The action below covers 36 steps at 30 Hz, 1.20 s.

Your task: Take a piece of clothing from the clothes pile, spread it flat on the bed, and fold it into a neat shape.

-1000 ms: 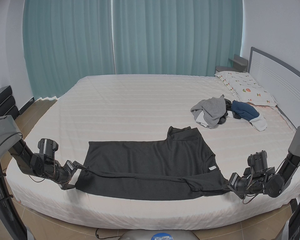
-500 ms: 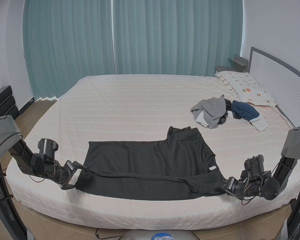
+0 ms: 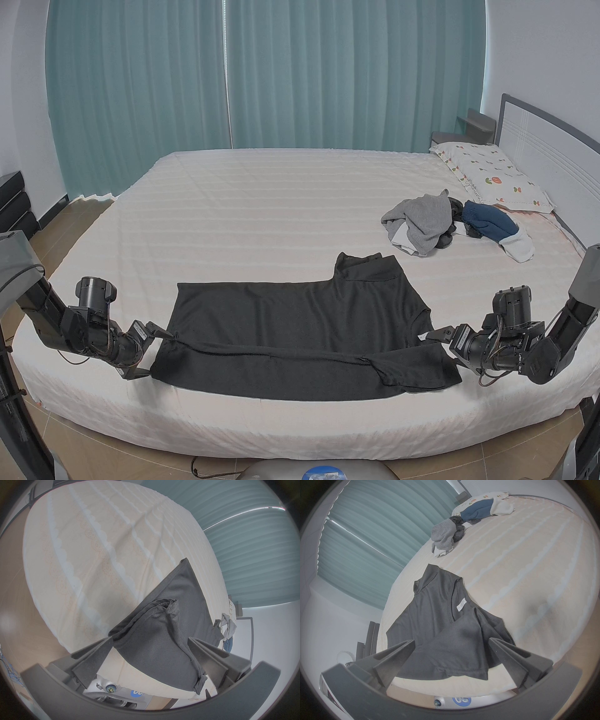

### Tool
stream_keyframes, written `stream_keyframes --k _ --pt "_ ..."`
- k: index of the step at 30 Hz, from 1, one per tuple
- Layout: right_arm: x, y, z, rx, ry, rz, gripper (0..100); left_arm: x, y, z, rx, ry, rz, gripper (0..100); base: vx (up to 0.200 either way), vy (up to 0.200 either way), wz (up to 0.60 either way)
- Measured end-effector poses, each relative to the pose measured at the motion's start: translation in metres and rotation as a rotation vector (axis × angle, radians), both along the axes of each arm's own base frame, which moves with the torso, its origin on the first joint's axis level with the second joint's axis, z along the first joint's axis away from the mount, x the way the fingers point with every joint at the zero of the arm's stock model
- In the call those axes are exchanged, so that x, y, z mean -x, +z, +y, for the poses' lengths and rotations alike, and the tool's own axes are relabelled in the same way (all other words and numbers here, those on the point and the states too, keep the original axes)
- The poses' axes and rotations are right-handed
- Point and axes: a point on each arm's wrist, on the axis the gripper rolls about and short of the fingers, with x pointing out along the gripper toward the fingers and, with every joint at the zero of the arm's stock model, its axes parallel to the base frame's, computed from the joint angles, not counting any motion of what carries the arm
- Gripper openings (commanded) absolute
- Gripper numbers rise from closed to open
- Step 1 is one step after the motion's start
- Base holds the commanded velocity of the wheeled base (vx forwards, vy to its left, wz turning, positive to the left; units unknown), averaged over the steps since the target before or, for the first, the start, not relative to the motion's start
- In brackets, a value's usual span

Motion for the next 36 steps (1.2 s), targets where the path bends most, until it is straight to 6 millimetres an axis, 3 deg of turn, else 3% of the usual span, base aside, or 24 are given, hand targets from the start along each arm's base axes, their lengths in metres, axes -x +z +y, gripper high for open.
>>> stream_keyframes --k 12,19,36 --pt "-0.001 0.001 0.002 -0.242 -0.043 0.040 100 0.004 0.021 0.005 0.006 0.041 -0.058 100 0.033 0.000 0.00" --pt "0.003 -0.001 0.000 -0.251 -0.041 0.004 100 0.003 0.027 0.006 0.022 0.058 -0.072 100 0.200 0.000 0.00" --pt "0.005 -0.008 -0.004 -0.247 -0.057 0.016 100 0.000 0.026 0.006 0.022 0.054 -0.076 100 0.000 0.000 0.00"
